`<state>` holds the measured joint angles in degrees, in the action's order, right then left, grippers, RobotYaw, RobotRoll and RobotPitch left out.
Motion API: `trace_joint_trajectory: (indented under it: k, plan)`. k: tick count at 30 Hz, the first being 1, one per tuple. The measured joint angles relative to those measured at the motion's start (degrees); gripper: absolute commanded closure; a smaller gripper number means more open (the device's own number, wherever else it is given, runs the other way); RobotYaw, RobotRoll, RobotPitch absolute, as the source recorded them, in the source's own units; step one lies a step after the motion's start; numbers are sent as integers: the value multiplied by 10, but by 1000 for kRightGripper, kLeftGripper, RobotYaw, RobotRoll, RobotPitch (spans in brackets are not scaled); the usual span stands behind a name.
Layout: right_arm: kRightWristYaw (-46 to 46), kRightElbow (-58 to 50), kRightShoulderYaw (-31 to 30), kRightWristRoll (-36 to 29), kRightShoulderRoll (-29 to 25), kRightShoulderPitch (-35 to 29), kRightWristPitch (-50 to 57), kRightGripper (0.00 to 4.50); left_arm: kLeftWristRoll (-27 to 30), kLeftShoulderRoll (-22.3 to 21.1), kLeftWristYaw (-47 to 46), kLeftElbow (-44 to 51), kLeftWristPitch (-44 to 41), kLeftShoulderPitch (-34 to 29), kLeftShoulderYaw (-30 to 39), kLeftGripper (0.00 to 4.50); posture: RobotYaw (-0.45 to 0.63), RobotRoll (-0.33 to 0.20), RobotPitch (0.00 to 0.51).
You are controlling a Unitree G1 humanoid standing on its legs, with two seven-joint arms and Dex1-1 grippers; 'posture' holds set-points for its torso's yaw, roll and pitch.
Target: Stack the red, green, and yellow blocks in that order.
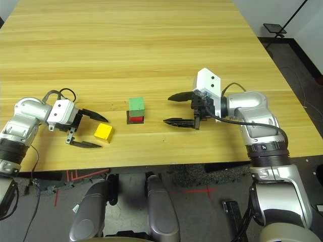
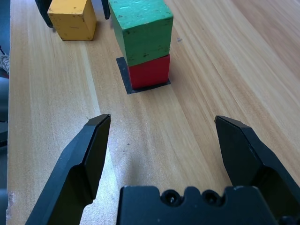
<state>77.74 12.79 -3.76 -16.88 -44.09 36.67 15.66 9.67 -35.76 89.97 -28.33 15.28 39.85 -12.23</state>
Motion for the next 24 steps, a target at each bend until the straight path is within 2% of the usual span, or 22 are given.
trace_joint_trajectory:
  k: [1, 4, 10, 20, 24]
  plan:
    - [0, -1, 0, 0, 0, 0, 0, 0, 0, 1, 0, -1, 1, 0, 0, 15, 220, 80, 254]
    - [0, -3, 0, 0, 0, 0, 2, 0, 0, 1, 4, -1, -1, 0, 0, 578, 224, 79, 255]
    - [0, -4, 0, 0, 0, 0, 2, 0, 1, 4, 5, -1, -10, 0, 1, 2499, 229, 80, 255]
    - [-3, -4, 0, 0, 0, 0, 2, 0, 1, 8, 3, 5, -35, 0, 1, 2494, 230, 87, 249]
    - [-4, -4, 0, 1, 0, -7, -3, 0, 21, 3, -8, 37, -97, 2, 17, 2494, 233, 92, 250]
